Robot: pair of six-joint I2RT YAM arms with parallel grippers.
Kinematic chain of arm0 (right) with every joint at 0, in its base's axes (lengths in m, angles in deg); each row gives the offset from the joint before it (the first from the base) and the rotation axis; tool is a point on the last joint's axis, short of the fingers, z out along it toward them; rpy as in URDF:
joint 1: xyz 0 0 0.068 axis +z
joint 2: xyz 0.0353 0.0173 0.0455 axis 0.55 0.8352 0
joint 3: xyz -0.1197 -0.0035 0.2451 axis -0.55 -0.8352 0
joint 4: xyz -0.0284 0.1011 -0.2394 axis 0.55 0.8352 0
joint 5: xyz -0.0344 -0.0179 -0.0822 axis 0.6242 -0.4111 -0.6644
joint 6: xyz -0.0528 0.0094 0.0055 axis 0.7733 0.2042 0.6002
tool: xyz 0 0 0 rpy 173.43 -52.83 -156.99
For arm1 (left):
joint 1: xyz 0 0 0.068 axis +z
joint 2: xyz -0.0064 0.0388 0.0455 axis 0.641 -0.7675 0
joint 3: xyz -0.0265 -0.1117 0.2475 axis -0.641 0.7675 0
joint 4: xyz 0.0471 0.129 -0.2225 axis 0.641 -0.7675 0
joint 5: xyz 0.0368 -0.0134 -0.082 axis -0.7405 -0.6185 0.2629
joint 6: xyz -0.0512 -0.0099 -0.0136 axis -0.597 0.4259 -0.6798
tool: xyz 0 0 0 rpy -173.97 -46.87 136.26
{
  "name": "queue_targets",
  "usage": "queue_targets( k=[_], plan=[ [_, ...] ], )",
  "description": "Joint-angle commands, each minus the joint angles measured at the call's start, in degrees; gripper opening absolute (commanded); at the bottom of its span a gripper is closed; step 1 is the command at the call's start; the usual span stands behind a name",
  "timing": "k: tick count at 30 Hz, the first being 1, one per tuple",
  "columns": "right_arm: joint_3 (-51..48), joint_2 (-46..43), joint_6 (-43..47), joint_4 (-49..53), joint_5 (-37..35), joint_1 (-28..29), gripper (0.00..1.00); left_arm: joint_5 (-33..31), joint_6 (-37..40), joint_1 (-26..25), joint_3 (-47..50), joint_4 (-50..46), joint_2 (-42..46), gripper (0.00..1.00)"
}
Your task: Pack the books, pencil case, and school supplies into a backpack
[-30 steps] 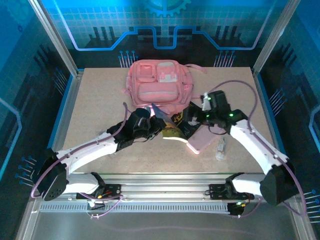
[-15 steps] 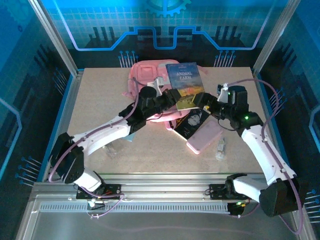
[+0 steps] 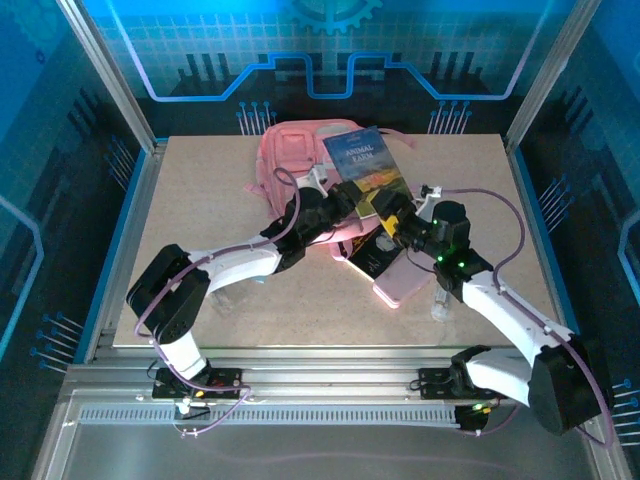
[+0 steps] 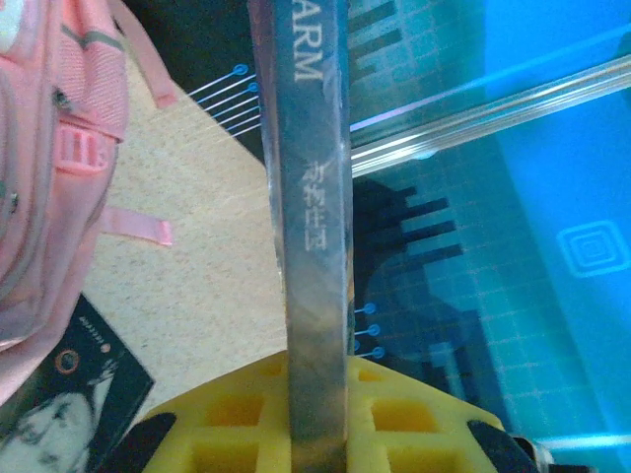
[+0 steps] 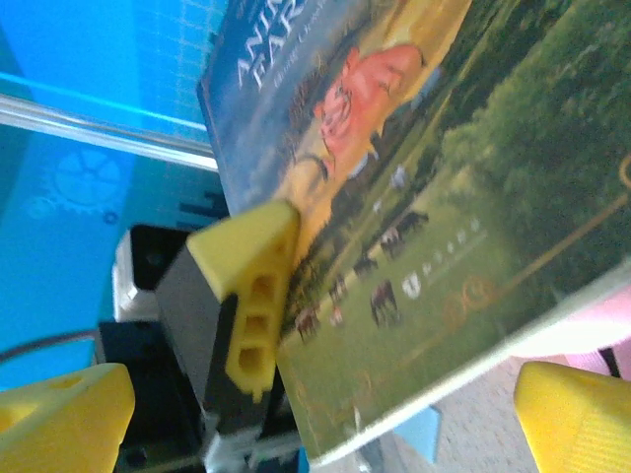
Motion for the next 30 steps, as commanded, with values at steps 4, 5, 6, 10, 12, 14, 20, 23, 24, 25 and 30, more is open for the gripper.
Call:
queue_targets(
  k=[4,5,6,10,12,14,20,23,24,25,30],
  plan=[
    [0.15,7.19,-5.50,-14.08,-2.47,1.71,0.95,-3.07,-4.56,-1.27,2.64,12.56,1.38,0.00],
    [0.06,7.65,-5.72,-15.08,-2.73,1.87,0.92,-3.05,-4.76,-1.24,2.90,12.79,1.42,0.00],
    [-0.01,7.78,-5.84,-15.70,-3.10,1.90,0.87,-3.21,-4.92,-1.35,3.08,12.71,1.49,0.00],
    [-0.65,4.99,-4.33,-13.40,-7.15,1.90,0.50,-4.58,-4.63,-1.38,4.01,11.19,2.23,0.00],
    [-0.03,3.39,-2.03,-10.10,-8.37,1.68,0.35,-4.50,-3.89,-1.03,4.23,9.56,2.63,0.00],
    [1.11,2.22,0.69,-6.35,-8.97,1.25,0.09,-2.54,-1.99,-0.22,4.07,7.16,3.06,0.20],
    [4.81,2.51,7.71,1.99,-2.57,-5.01,0.00,6.85,9.59,4.93,3.68,-6.49,6.28,0.62],
    [7.09,3.59,12.13,8.23,1.92,-8.45,0.00,12.67,18.91,8.98,1.38,-16.02,6.98,0.67],
    [7.71,3.82,13.64,10.21,3.22,-9.46,0.00,13.90,22.29,10.34,-0.02,-19.80,6.83,0.68],
    [8.15,4.12,14.75,11.70,4.39,-10.42,0.00,14.87,25.79,11.36,-1.37,-22.93,6.49,0.68],
    [8.84,4.90,19.25,17.40,10.43,-15.22,0.00,14.56,49.21,13.63,-14.38,-44.47,0.51,0.73]
  ],
)
